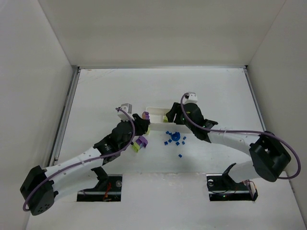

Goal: Sort the legos into containers by color

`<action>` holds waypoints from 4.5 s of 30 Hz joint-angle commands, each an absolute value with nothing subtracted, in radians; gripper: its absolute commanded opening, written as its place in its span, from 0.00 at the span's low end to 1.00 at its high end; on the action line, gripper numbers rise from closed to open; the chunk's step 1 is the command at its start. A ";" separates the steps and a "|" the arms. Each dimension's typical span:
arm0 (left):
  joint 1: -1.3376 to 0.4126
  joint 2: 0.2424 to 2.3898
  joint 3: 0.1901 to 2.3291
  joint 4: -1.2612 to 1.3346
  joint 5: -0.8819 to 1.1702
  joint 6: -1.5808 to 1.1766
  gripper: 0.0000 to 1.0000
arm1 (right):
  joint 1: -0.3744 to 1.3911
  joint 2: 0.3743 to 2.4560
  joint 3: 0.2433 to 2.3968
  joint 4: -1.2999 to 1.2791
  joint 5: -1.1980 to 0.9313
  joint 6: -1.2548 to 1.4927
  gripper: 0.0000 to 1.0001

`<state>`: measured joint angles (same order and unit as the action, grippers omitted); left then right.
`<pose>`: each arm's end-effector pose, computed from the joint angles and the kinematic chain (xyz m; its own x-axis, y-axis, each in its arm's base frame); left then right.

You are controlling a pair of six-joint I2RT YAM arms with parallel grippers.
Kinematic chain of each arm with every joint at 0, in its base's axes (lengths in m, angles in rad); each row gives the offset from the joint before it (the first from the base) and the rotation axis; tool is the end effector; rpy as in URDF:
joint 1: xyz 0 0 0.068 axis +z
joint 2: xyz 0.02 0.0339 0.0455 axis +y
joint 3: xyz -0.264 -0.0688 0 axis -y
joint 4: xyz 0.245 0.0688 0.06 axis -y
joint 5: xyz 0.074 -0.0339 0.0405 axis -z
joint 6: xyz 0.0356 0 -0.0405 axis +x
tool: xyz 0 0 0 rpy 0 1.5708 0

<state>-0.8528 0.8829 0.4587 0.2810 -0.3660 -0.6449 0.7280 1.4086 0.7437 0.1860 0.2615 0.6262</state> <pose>0.1455 -0.1471 0.2560 -0.3577 -0.4437 -0.8217 0.3193 0.7687 -0.5541 0.2326 0.1950 0.2201 -0.5550 0.2637 -0.7889 -0.1804 0.8877 0.4236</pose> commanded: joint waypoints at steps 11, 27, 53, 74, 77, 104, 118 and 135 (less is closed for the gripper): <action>-0.863 1.095 0.607 0.368 -0.319 -0.641 0.14 | 0.660 1.074 0.600 0.270 0.354 0.578 0.27; -0.751 1.351 0.729 0.357 -0.262 -0.643 0.15 | 0.657 1.078 0.495 0.364 0.330 0.571 0.36; -0.972 1.792 1.117 0.445 -0.141 -0.692 0.22 | 0.507 0.873 0.410 0.290 0.469 0.646 0.55; -0.912 1.360 0.784 0.333 -0.345 -0.656 0.35 | 0.665 0.942 0.475 0.327 0.376 0.548 0.29; -0.887 1.188 0.681 0.217 -0.400 -0.676 0.36 | 0.748 0.998 0.517 0.330 0.354 0.511 0.27; -0.627 0.893 0.358 0.087 -0.313 -0.756 0.44 | 1.016 1.758 0.954 0.354 0.336 0.666 0.76; -0.558 0.936 0.324 0.167 -0.216 -0.723 0.45 | 1.009 1.885 1.054 0.252 0.429 0.678 0.65; -0.581 1.058 0.425 0.178 -0.216 -0.631 0.58 | 1.029 1.659 0.933 0.232 0.466 0.663 0.28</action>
<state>-0.5697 1.0351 0.3626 0.1421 -0.2161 -0.6788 1.0203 1.7679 0.9550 0.2077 0.4419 0.6689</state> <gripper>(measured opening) 0.569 0.308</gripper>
